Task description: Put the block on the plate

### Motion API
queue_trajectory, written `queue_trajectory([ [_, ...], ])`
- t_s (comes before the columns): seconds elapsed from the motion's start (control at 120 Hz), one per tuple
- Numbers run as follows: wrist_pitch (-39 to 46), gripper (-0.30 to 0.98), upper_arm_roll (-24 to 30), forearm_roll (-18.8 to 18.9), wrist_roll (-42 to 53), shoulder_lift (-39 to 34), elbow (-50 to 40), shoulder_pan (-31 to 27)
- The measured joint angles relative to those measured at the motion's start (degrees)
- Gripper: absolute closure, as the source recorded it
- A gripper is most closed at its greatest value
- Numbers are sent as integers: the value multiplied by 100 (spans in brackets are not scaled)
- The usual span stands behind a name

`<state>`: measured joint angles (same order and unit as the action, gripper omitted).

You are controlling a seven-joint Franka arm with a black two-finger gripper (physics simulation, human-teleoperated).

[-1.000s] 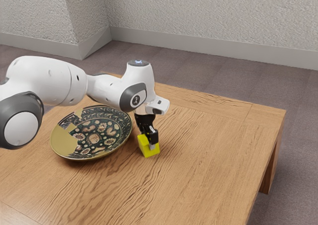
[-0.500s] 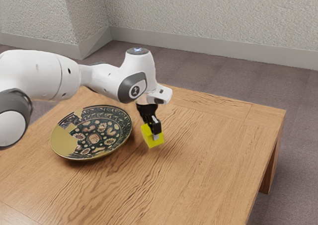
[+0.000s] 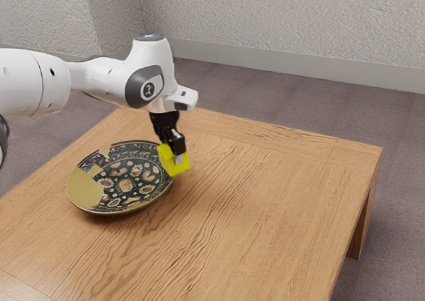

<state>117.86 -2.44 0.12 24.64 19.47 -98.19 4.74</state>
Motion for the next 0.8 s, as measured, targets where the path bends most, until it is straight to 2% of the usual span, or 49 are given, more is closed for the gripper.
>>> queue_trajectory([
  [0.233,-343,30,-9,124,-26,-185,-241,-468],
  [0.483,-495,30,12,199,-50,-49,-208,-984],
  [0.6,-517,29,512,295,-62,105,-204,-1570],
  [0.8,-510,29,822,452,-84,338,-202,-2008],
])
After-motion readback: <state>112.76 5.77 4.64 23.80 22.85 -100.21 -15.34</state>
